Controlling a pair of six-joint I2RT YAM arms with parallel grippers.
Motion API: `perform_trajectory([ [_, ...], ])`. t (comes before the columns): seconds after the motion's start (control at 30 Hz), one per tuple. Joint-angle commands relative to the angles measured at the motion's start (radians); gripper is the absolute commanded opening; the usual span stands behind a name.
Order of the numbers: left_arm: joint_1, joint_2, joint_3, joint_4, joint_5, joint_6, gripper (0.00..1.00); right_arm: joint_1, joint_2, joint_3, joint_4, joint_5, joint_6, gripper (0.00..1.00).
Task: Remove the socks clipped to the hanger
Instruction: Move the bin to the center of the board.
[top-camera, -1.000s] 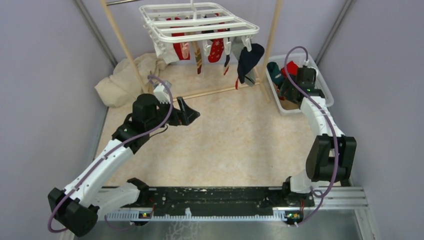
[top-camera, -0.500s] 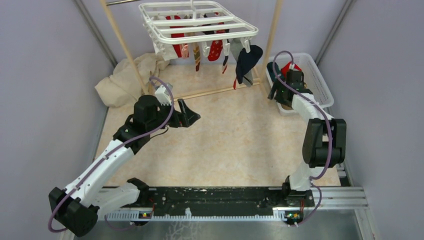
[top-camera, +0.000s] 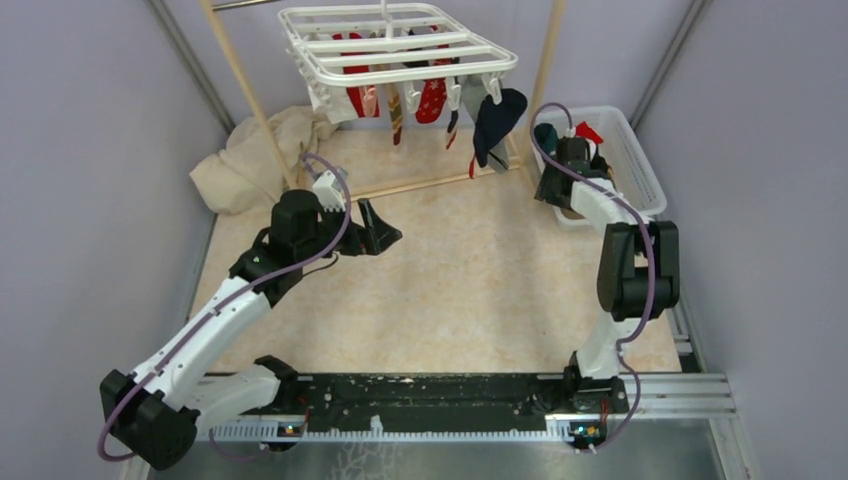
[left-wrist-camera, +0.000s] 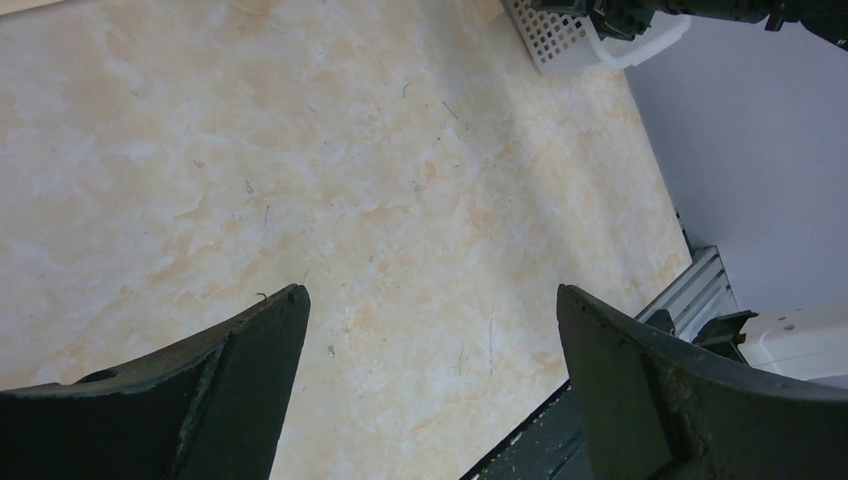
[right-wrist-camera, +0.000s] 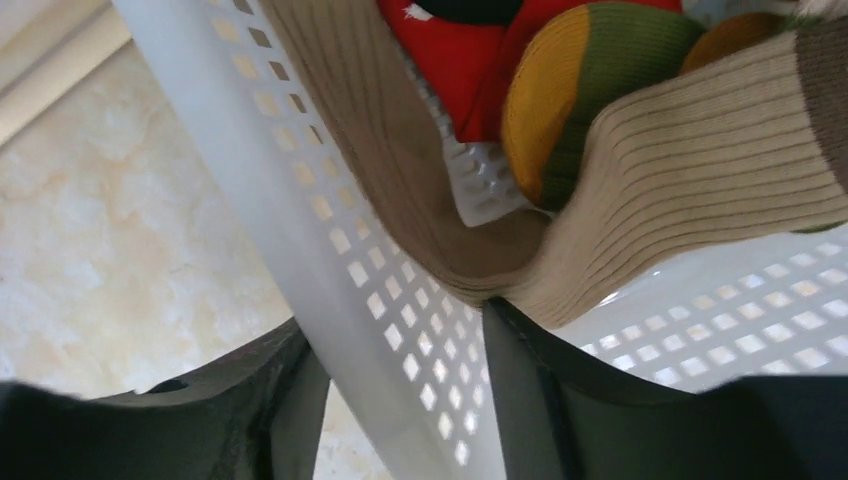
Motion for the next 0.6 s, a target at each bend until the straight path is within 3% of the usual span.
perform_trajectory([
  [0.0, -0.001, 0.006, -0.011, 0.018, 0.023, -0.004, 0.99, 0.004, 0.032, 0.085, -0.028, 0.104, 0.005, 0.45],
  [0.2, 0.0, -0.006, -0.013, 0.008, 0.024, -0.009, 0.99, 0.004, -0.004, 0.036, -0.04, 0.197, 0.024, 0.0],
  [0.33, -0.001, -0.015, -0.018, 0.003, 0.022, -0.013, 0.99, 0.004, -0.116, -0.041, -0.035, 0.275, 0.031, 0.0],
  [0.57, -0.001, -0.021, -0.031, -0.012, 0.02, -0.017, 0.99, 0.054, -0.313, -0.099, -0.114, 0.283, 0.009, 0.0],
])
